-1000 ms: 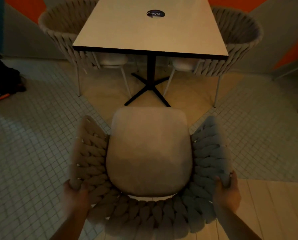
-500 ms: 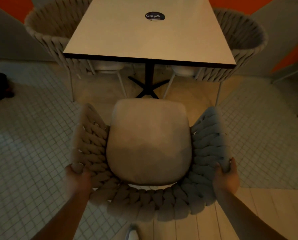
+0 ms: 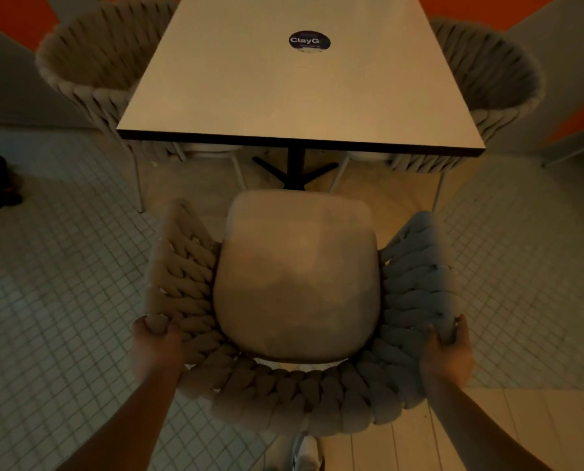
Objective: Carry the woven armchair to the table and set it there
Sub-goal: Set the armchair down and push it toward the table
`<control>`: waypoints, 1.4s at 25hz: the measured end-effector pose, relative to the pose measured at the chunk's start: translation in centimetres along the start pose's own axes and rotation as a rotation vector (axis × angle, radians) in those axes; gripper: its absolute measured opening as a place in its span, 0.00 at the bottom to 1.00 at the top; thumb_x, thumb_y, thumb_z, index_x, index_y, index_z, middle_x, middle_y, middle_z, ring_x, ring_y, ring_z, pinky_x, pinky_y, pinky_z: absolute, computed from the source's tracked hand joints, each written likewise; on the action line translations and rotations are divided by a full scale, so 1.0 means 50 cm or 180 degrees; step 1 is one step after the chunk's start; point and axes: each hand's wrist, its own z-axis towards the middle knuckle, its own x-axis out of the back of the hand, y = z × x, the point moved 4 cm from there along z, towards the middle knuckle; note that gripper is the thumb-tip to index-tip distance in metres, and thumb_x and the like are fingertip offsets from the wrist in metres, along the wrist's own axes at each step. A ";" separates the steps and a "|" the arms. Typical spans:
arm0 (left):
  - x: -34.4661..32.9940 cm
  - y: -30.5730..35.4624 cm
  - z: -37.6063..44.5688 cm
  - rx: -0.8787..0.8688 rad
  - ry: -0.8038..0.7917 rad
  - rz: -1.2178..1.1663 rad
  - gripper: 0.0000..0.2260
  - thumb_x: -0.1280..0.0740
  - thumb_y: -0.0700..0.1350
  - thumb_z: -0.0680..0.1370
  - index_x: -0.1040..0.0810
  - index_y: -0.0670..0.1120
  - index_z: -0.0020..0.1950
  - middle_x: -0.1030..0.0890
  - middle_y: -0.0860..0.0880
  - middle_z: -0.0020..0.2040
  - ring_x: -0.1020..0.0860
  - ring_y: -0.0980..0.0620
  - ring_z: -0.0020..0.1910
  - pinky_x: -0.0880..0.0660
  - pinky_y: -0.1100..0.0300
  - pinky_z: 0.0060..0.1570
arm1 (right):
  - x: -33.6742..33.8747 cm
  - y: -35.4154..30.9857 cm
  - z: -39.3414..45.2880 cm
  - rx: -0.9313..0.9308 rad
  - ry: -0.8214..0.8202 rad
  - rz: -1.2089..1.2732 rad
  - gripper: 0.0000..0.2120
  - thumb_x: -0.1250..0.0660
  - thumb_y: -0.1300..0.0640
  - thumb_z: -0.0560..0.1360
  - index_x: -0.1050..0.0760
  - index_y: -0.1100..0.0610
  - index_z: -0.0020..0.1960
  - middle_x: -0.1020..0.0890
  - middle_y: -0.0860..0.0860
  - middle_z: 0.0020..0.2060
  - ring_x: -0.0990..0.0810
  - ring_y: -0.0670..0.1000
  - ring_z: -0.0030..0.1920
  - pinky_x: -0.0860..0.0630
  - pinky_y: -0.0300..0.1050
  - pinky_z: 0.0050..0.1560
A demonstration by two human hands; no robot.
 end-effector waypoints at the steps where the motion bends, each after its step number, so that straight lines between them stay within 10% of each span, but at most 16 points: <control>1: -0.004 0.005 0.005 0.0000 0.0004 -0.0014 0.19 0.34 0.50 0.73 0.28 0.41 0.60 0.20 0.36 0.50 0.21 0.35 0.47 0.26 0.47 0.41 | -0.004 -0.005 0.001 0.0027 0.0003 0.0019 0.31 0.34 0.53 0.76 0.39 0.53 0.76 0.26 0.59 0.68 0.26 0.63 0.66 0.29 0.56 0.62; 35: 0.019 -0.002 0.044 -0.0012 0.0107 0.0024 0.25 0.37 0.52 0.69 0.27 0.37 0.60 0.20 0.31 0.48 0.23 0.30 0.47 0.28 0.45 0.42 | -0.040 -0.036 -0.022 -0.0021 -0.0110 0.0104 0.31 0.34 0.52 0.76 0.40 0.51 0.76 0.25 0.60 0.67 0.27 0.63 0.66 0.30 0.56 0.63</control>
